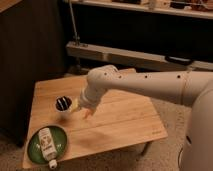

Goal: Drag the ceramic bowl in a circle

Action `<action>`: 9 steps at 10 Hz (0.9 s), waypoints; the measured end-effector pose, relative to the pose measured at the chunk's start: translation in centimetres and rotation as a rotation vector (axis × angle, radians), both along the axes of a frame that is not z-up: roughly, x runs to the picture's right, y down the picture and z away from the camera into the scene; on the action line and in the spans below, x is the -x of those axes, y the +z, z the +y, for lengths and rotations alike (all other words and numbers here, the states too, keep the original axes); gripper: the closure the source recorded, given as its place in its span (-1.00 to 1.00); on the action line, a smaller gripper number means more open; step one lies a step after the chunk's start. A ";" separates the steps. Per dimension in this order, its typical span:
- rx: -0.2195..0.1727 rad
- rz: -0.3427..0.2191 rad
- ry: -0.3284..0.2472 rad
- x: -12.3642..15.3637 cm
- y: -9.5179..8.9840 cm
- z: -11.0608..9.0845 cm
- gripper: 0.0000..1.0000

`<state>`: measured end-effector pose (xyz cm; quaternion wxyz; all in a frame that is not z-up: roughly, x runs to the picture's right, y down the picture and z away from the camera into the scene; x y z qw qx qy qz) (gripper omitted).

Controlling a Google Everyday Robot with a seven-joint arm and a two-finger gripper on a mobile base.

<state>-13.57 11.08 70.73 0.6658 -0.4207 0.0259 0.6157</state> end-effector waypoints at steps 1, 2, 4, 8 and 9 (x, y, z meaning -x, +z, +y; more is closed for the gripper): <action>-0.004 -0.014 -0.026 0.8 0.4 0.4 -0.30; -0.001 -0.020 -0.062 1.7 0.9 0.9 -0.30; -0.002 -0.005 -0.129 2.5 2.4 2.1 -0.30; 0.017 -0.008 -0.209 4.5 4.8 5.0 -0.30; 0.015 -0.003 -0.227 5.2 5.2 5.5 -0.30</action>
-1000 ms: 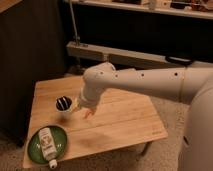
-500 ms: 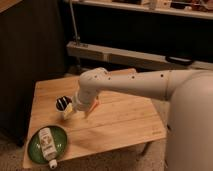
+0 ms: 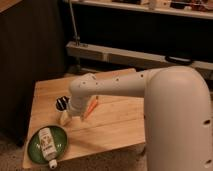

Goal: Drag the ceramic bowl in a circle

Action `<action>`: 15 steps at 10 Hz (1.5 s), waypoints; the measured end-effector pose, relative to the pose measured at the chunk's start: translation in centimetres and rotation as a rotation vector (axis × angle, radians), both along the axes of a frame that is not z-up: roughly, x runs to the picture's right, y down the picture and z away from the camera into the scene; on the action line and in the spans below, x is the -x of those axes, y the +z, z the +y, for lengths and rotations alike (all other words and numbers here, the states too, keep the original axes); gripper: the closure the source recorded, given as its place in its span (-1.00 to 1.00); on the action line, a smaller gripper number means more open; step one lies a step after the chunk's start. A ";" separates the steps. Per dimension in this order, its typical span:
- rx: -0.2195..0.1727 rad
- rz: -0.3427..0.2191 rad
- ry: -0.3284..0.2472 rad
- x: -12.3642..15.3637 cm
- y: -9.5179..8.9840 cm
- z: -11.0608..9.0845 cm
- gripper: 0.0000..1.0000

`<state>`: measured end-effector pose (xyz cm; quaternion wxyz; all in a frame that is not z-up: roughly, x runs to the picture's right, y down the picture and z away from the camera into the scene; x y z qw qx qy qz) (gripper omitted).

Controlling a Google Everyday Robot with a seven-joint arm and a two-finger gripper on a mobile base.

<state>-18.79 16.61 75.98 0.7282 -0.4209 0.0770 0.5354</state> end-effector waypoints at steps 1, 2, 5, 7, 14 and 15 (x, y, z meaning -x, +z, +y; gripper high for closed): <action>-0.005 0.008 -0.017 0.5 0.5 0.5 -0.30; -0.009 0.011 -0.031 1.0 0.7 0.8 -0.30; -0.010 0.017 -0.086 2.4 1.4 3.0 -0.30; 0.002 0.001 -0.097 3.0 1.5 4.5 -0.30; 0.020 -0.064 -0.102 2.9 2.5 6.7 0.07; 0.021 -0.063 -0.106 3.0 2.5 6.9 0.26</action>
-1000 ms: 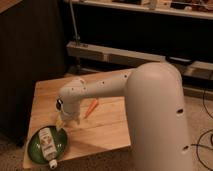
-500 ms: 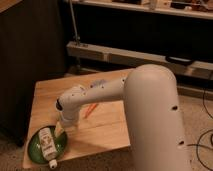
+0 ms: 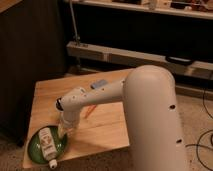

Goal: Drag the ceramic bowl in a circle

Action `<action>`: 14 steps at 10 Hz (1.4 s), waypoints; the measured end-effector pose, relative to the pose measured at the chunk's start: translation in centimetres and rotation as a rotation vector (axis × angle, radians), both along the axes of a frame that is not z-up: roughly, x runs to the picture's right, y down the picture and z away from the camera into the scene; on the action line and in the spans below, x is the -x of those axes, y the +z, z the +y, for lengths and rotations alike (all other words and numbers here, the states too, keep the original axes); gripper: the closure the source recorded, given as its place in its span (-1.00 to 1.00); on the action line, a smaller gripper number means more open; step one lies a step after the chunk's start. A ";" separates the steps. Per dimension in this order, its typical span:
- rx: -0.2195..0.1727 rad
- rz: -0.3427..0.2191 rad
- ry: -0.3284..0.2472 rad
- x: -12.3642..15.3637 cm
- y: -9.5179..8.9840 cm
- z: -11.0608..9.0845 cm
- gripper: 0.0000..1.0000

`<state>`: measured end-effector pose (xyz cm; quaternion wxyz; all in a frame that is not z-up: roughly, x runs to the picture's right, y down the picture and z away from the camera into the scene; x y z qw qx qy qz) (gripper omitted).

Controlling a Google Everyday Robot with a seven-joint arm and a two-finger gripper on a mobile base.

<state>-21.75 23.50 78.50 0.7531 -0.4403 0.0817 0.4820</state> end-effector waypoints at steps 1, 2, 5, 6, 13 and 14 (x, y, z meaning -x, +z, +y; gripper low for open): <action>0.000 -0.001 -0.003 0.2 -0.1 0.1 0.42; -0.002 0.002 -0.006 0.4 -0.2 -0.1 0.67; -0.013 0.063 -0.010 -0.5 -0.6 -1.7 1.00; -0.020 0.097 -0.012 -1.7 -0.5 -2.9 1.00; 0.029 0.273 0.007 -10.7 0.6 -4.6 1.00; 0.032 0.293 0.016 -11.9 0.6 -4.8 1.00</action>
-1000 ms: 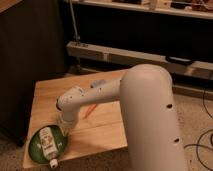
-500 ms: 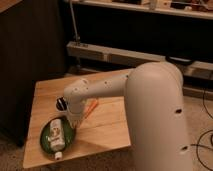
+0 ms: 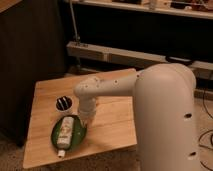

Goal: Drag the ceramic bowl in a circle

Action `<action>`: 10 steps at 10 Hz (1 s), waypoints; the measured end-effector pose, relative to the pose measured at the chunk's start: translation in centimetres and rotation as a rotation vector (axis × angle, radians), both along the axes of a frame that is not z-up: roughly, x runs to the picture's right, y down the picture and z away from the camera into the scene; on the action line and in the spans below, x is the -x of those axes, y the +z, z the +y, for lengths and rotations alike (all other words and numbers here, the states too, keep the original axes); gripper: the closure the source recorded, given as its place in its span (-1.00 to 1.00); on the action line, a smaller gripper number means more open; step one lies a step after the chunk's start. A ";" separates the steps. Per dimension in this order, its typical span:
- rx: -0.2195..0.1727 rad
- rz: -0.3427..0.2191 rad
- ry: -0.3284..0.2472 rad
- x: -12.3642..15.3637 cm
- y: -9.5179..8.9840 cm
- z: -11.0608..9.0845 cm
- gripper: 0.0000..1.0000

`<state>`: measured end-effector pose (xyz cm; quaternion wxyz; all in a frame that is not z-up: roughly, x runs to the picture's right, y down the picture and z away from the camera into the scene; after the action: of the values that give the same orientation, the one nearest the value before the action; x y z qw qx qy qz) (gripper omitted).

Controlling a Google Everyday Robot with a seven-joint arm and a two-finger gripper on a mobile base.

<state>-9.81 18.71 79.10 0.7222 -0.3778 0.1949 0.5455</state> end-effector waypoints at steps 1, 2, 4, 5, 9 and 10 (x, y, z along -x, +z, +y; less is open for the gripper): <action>0.001 0.032 0.015 -1.9 0.0 -0.3 1.00; 0.002 0.074 0.037 -4.1 -0.1 -0.7 1.00; 0.001 0.130 0.070 -7.0 -0.1 -1.7 1.00; -0.004 0.147 0.093 -7.7 -0.1 -2.9 1.00; 0.000 0.177 0.167 -9.0 1.9 -6.4 1.00; 0.001 0.192 0.175 -9.6 2.4 -6.9 1.00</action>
<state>-0.23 11.83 81.46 0.6498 -0.3397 0.2296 0.6400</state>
